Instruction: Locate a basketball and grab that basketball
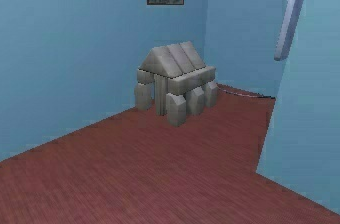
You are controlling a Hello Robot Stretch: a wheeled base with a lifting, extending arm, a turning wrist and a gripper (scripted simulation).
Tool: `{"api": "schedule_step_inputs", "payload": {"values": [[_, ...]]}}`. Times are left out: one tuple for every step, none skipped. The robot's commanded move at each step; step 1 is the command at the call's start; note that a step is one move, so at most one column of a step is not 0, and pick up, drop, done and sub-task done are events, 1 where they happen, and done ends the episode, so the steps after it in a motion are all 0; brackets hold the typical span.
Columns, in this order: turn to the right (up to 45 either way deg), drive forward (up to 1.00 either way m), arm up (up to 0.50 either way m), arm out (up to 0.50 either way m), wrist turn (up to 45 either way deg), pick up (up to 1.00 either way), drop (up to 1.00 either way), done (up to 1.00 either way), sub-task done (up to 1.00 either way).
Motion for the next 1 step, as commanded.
{"api": "schedule_step_inputs", "payload": {"values": [[0.0, 0.0, 0.0, 0.0, 0.0, 0.0, 0.0, 1.0, 0.0]]}}
